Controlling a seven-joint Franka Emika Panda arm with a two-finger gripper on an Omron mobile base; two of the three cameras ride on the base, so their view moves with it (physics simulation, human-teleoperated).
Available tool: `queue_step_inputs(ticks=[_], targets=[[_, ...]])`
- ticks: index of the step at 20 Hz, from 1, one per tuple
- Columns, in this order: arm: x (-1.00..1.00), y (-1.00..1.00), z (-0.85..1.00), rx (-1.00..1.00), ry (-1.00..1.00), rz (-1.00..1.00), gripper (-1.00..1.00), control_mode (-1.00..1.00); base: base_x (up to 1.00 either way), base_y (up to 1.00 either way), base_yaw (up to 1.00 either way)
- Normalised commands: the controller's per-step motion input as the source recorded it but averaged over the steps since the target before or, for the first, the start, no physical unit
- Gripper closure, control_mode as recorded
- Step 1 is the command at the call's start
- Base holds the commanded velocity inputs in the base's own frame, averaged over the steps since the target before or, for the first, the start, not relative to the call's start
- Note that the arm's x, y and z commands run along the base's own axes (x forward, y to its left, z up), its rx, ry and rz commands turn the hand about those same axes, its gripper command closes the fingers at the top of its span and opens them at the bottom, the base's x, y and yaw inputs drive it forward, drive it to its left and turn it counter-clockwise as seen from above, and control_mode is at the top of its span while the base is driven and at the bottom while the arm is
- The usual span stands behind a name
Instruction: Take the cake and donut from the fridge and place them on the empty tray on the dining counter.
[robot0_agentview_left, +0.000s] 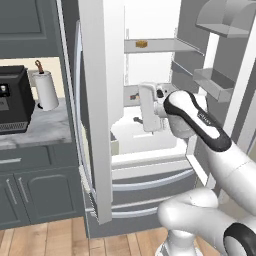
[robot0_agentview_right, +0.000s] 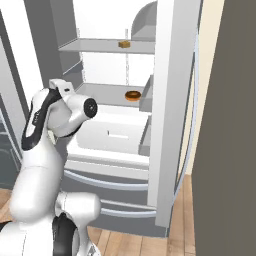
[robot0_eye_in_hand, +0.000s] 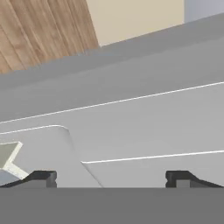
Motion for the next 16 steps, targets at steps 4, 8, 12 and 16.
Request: queue_step_inputs(ticks=[4, 8, 12, 16], targets=[[0.67, 0.35, -0.25, 0.00, 0.01, 0.08, -1.00, -1.00, 0.00, 0.00, 0.00], [0.53, 0.26, -0.24, 0.00, 0.00, 0.02, -1.00, -1.00, 0.00, 0.00, 0.00], [-0.01, 0.74, -0.14, 0.00, -0.05, 0.13, -1.00, -1.00, 0.00, 0.00, 0.00], [-0.26, 1.00, -0.19, 0.00, -0.14, 0.20, -1.00, -1.00, 0.00, 0.00, 0.00]])
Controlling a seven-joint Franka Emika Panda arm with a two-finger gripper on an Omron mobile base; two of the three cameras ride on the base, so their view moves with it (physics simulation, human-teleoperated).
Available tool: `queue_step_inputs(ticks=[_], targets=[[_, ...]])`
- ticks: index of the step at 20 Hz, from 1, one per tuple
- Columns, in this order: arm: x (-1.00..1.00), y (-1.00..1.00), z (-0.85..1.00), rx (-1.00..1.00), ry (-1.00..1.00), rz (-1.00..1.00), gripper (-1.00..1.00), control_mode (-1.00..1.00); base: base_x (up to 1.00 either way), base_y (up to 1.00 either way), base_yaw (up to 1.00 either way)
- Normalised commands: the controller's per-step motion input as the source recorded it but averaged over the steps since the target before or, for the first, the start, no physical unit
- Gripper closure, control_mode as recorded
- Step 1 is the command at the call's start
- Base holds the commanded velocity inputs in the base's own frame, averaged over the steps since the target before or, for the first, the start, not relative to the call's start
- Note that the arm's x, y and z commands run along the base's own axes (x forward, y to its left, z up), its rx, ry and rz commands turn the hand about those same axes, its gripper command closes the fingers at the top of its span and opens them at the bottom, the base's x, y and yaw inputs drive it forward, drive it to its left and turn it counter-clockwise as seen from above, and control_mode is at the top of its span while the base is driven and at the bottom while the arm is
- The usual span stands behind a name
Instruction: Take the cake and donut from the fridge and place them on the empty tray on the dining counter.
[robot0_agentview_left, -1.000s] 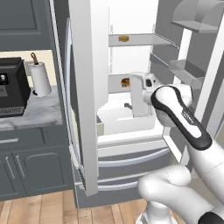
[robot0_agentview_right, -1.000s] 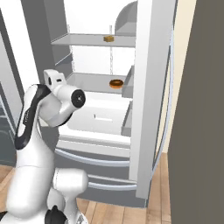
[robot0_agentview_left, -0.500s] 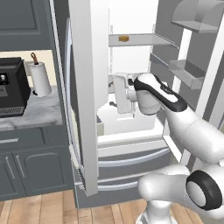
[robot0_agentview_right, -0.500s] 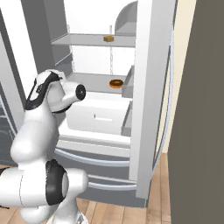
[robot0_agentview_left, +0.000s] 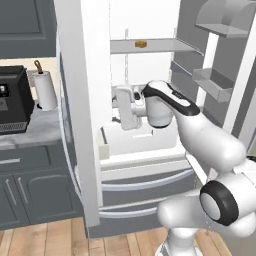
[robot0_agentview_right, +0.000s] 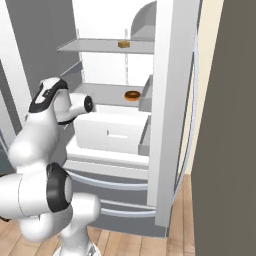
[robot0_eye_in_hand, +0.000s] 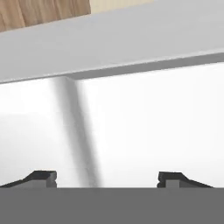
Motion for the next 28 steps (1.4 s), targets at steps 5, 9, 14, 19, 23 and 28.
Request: queue_step_inputs(ticks=[5, 9, 14, 19, 23, 28], targets=[[-0.13, 1.00, -0.30, 0.00, -0.17, 0.19, -1.00, -1.00, 0.00, 0.00, 0.00], [-0.15, 0.84, -0.03, 0.00, -0.19, 0.09, -1.00, -1.00, 0.00, 0.00, 0.00], [-0.80, 0.01, 0.61, -0.08, -0.10, -0.02, -1.00, -1.00, 0.00, 0.00, 0.00], [-0.91, -0.09, 0.92, -0.15, -0.13, -0.03, -1.00, -1.00, 0.00, 0.00, 0.00], [-0.79, -0.46, 0.50, -0.10, -0.01, -0.09, -1.00, -1.00, 0.00, 0.00, 0.00], [-0.78, -0.55, 0.45, 0.00, 0.18, -0.19, -1.00, -1.00, 0.00, 0.00, 0.00]])
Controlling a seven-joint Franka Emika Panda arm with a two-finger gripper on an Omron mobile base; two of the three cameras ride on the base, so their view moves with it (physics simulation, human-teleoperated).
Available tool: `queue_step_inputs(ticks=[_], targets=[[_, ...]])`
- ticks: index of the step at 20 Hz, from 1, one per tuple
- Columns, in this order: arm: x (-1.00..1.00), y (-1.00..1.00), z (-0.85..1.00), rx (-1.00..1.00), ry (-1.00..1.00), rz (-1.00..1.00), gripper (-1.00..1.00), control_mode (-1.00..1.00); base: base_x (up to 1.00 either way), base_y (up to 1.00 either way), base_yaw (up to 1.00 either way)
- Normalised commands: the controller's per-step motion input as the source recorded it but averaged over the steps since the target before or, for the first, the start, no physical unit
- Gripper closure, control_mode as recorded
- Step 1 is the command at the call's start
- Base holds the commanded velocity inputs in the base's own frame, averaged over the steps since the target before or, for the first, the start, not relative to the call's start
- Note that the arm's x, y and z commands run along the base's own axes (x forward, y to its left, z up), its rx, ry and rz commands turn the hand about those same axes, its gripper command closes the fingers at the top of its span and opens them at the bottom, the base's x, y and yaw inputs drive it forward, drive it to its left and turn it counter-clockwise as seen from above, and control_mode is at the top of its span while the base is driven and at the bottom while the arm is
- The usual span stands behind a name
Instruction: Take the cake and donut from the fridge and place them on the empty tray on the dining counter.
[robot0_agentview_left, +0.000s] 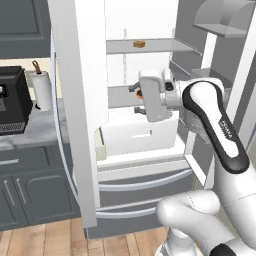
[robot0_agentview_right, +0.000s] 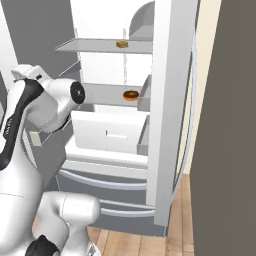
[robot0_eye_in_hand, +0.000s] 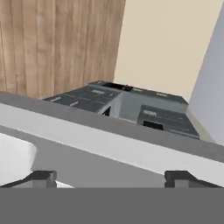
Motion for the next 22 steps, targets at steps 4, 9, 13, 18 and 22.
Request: queue_step_inputs(ticks=[4, 9, 13, 18, 22], targets=[[-0.81, -0.36, 0.19, 0.10, 0.34, -0.26, -1.00, -1.00, 0.00, 0.00, 0.00], [-0.66, -0.46, -0.01, 0.22, 0.52, -0.31, -1.00, -1.00, 0.00, 0.00, 0.00], [-0.60, -0.42, 0.00, 0.35, 0.53, -0.41, -1.00, -1.00, 0.00, 0.00, 0.00], [-0.37, -0.09, 0.00, 0.38, 0.59, -0.48, -1.00, -1.00, 0.00, 0.00, 0.00], [-0.15, -0.19, 0.00, 0.38, 0.61, -0.60, -1.00, -1.00, 0.00, 0.00, 0.00]])
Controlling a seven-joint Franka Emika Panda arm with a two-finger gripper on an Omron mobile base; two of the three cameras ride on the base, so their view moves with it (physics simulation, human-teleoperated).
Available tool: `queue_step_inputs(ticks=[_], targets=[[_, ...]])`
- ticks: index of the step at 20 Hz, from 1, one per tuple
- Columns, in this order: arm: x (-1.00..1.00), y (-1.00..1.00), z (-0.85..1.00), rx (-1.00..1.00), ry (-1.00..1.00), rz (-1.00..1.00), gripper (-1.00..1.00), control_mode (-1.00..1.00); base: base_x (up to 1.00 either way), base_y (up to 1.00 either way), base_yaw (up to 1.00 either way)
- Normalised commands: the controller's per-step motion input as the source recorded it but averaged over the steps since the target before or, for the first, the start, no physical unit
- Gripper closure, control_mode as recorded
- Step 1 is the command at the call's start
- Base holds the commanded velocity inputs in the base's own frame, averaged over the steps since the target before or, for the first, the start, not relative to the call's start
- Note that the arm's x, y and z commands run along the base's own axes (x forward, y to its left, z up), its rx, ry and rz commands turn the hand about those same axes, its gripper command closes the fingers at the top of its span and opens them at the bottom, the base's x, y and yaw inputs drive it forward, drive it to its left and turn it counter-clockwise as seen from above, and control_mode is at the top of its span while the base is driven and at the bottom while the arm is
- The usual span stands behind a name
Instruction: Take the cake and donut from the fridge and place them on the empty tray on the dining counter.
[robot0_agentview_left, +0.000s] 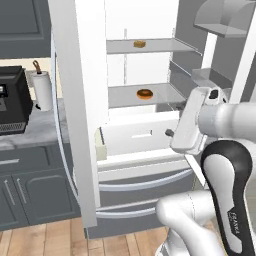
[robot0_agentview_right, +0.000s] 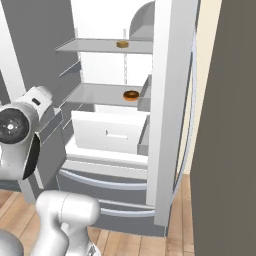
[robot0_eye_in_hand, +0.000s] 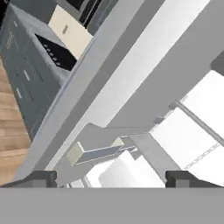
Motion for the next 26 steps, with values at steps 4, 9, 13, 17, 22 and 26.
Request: queue_step_inputs(ticks=[4, 9, 13, 17, 22, 26], targets=[[-0.18, -0.57, 0.08, 0.39, 0.52, -0.54, -1.00, -1.00, 0.00, 0.00, 0.00], [-0.28, -0.70, 0.00, 0.32, 0.37, -0.46, -1.00, -1.00, 0.00, 0.00, 0.00], [-0.31, -0.31, 0.00, 0.29, 0.30, -0.56, -1.00, -1.00, 0.00, 0.00, 0.00], [-0.09, -0.03, -0.12, 0.24, 0.12, -0.59, -1.00, -1.00, 0.00, 0.00, 0.00], [-0.08, -0.14, -0.13, 0.13, 0.00, -0.27, -1.00, -1.00, 0.00, 0.00, 0.00], [-0.11, -0.22, -0.06, 0.10, 0.00, 0.00, -1.00, -1.00, 0.00, 0.00, 0.00]])
